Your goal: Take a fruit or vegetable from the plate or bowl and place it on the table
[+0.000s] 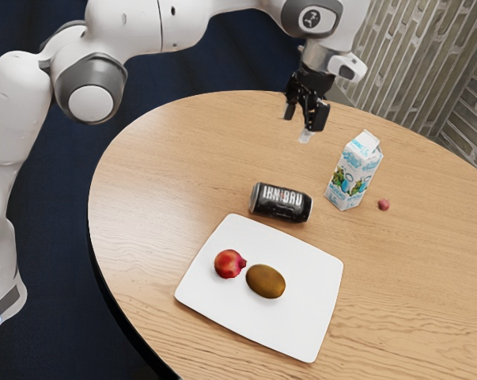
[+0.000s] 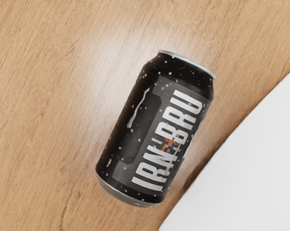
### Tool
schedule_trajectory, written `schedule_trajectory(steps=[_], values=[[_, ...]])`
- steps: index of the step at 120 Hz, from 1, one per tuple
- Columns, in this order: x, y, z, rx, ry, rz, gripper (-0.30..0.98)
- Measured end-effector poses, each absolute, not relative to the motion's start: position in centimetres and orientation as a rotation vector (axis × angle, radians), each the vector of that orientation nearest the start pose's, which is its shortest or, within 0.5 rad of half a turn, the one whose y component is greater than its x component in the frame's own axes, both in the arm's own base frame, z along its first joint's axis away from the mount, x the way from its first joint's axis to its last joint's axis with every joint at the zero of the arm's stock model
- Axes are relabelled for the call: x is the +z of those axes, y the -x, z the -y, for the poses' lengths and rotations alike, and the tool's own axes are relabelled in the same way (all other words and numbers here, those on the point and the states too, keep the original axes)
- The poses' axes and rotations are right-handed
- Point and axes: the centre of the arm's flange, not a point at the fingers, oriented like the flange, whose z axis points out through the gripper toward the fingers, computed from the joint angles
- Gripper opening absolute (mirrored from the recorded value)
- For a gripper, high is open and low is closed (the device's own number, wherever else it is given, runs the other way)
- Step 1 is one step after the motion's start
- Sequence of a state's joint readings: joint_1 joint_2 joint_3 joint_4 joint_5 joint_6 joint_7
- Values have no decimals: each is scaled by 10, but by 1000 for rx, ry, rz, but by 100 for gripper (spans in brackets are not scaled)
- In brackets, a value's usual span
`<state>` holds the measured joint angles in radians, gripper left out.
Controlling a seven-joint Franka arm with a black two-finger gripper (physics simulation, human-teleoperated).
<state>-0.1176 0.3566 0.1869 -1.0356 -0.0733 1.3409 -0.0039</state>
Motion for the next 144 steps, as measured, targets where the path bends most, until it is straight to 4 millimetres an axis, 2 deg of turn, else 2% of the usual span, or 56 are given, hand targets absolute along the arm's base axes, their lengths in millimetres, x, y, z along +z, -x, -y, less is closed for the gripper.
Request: schedule_trajectory(steps=[29,33,40,46,59,63,68,74,79,84,90,104,121,134,144], values=[[646,-639,-11,-30,3177,89,69],[652,-636,-11,-40,3185,87,69],[679,-617,9,-73,3213,6,69],[684,-590,36,-20,3236,-120,69],[648,-506,70,106,3186,-391,69],[634,-494,83,110,3151,-484,69],[612,-488,110,117,3098,-629,69],[590,-486,139,113,3042,-787,69],[571,-491,158,112,3006,-895,69],[556,-499,169,106,2980,-974,69],[547,-505,176,82,2952,-1048,69],[538,-515,179,31,2884,-1170,69],[536,-521,175,-8,2819,-1271,69],[533,-522,173,-11,2778,-1335,69],[527,-515,173,6,2747,-1385,69]])
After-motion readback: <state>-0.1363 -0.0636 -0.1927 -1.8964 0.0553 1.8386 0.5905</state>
